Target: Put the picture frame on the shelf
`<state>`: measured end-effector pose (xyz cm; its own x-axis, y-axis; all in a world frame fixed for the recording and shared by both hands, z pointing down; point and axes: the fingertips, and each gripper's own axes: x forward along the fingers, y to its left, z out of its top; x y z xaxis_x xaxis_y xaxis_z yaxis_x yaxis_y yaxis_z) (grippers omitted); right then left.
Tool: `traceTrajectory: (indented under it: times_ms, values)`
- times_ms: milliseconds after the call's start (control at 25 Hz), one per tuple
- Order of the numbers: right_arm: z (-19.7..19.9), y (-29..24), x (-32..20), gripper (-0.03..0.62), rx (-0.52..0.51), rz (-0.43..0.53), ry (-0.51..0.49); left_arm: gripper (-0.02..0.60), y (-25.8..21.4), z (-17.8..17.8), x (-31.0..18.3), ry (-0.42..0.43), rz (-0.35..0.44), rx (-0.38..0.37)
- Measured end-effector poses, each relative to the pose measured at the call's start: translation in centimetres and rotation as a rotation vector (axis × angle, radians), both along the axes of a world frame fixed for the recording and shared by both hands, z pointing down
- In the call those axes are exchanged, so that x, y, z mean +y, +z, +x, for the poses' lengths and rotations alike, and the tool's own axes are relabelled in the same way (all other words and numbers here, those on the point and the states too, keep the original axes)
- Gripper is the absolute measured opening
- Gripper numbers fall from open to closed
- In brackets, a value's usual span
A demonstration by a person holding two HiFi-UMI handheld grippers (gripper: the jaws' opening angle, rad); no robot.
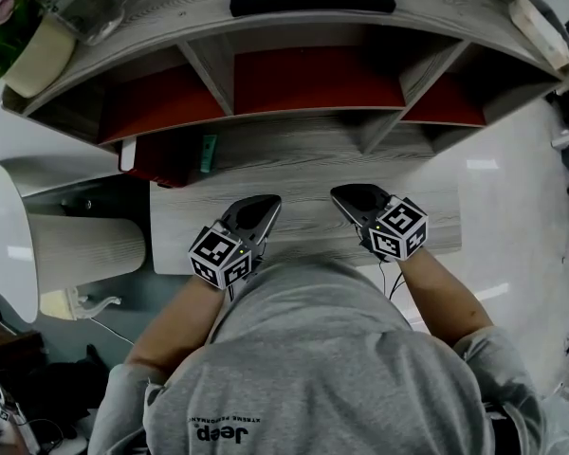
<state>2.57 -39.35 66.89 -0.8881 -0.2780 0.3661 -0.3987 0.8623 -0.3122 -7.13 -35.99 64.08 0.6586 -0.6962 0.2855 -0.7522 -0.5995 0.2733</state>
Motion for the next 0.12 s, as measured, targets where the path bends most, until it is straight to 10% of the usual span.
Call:
traceTrajectory:
  times_ms: [120]
  values:
    - [0.11,-0.11,0.23,0.005,0.003,0.005,-0.004,0.009,-0.09,0.11,0.23,0.001,0.000,0.000]
